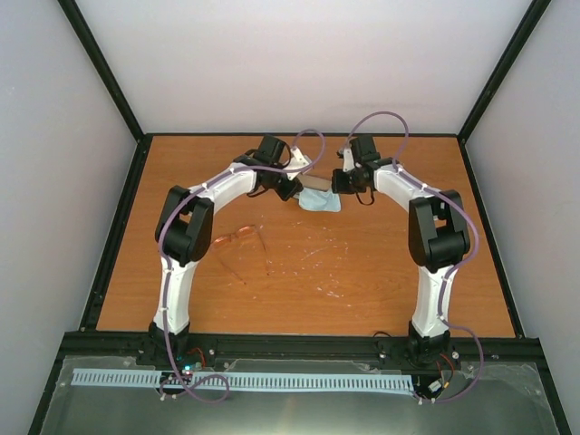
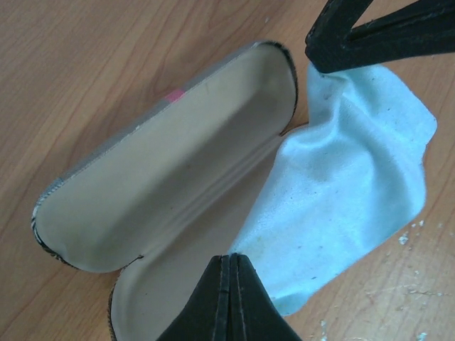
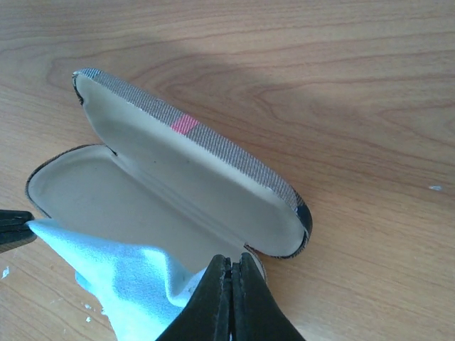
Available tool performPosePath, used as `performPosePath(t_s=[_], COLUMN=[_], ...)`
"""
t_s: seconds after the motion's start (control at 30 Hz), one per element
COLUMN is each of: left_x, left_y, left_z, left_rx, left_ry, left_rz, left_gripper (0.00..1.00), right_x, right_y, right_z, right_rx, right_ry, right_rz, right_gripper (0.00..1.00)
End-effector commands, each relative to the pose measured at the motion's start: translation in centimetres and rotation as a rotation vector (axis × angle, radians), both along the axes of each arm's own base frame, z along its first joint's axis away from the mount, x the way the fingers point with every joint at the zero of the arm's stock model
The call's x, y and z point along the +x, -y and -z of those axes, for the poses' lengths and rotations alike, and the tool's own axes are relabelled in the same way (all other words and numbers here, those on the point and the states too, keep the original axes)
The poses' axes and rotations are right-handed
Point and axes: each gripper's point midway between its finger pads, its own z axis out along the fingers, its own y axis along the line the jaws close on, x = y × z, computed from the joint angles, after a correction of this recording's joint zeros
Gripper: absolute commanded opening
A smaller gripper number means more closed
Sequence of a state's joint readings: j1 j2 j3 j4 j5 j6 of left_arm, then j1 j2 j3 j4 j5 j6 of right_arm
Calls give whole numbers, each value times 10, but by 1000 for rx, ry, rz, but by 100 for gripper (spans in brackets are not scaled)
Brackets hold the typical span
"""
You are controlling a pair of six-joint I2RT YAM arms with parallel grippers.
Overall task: Organize the sunglasses
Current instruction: Place the glasses cleaning cloth in the sunglasses case.
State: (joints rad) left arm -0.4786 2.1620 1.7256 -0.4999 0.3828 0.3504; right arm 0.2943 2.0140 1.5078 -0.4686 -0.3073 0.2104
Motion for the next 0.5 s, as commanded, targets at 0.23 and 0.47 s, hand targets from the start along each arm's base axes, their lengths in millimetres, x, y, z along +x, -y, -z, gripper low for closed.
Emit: performPosePath(t_s=[0.23,0.47], left_x=[24,49], left_y=[-13,-22], left_z=[6,5], left_rx=[-15,-20], left_ry=[-15,-6], left_rz=[15,10], left_gripper=[1,1], right_x=[20,34], right_y=[-17,-24], right_z=[9,15], right_rx=[12,18], right_ry=[-36,-50], right_rz=[-19,-20], right_gripper=[3,3])
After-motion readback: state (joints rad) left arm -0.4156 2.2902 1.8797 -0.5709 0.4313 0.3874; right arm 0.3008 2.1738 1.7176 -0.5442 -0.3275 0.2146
